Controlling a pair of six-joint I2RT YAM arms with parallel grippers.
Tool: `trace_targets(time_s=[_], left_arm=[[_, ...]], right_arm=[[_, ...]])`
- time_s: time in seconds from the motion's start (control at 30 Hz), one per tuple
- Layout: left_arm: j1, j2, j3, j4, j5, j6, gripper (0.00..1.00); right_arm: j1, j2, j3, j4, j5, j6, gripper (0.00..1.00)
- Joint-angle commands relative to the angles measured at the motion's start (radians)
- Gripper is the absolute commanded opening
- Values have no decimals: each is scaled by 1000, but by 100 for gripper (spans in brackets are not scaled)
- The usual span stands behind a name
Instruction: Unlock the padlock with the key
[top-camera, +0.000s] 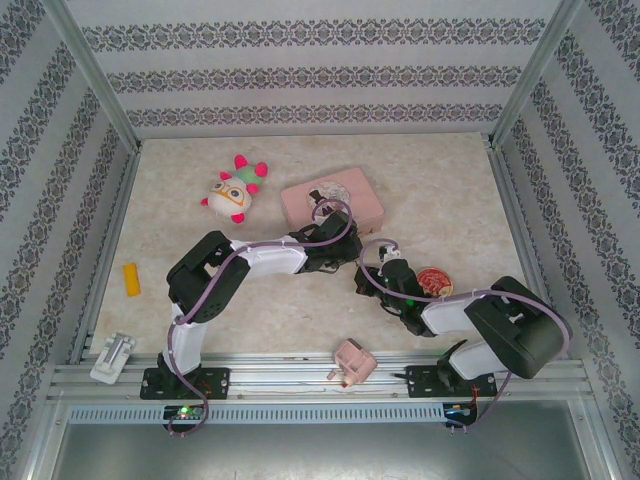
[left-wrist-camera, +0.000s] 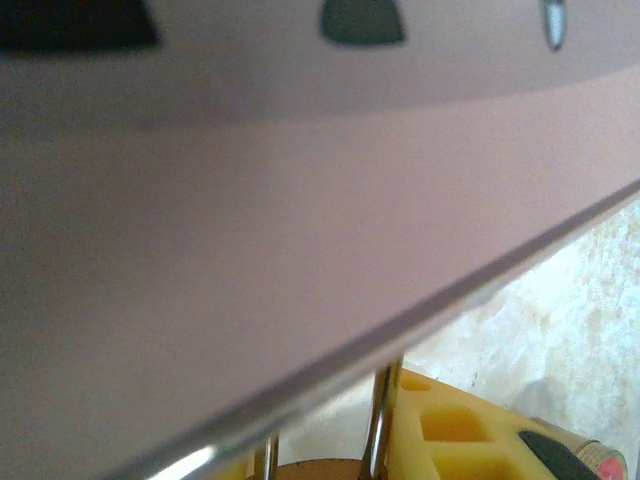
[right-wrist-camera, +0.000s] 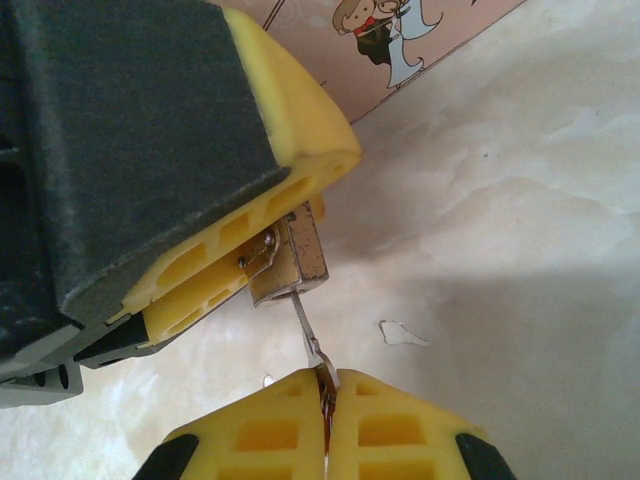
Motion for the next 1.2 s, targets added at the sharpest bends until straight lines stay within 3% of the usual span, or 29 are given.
trace_targets(time_s=[0.0, 1.17], left_arm=[[4, 8, 7, 88, 40, -37, 11], [13, -9, -34, 153, -1, -80, 11]], right_arm=[[10, 18, 0, 140, 15, 37, 0], [5, 170, -54, 344, 7, 119, 0]])
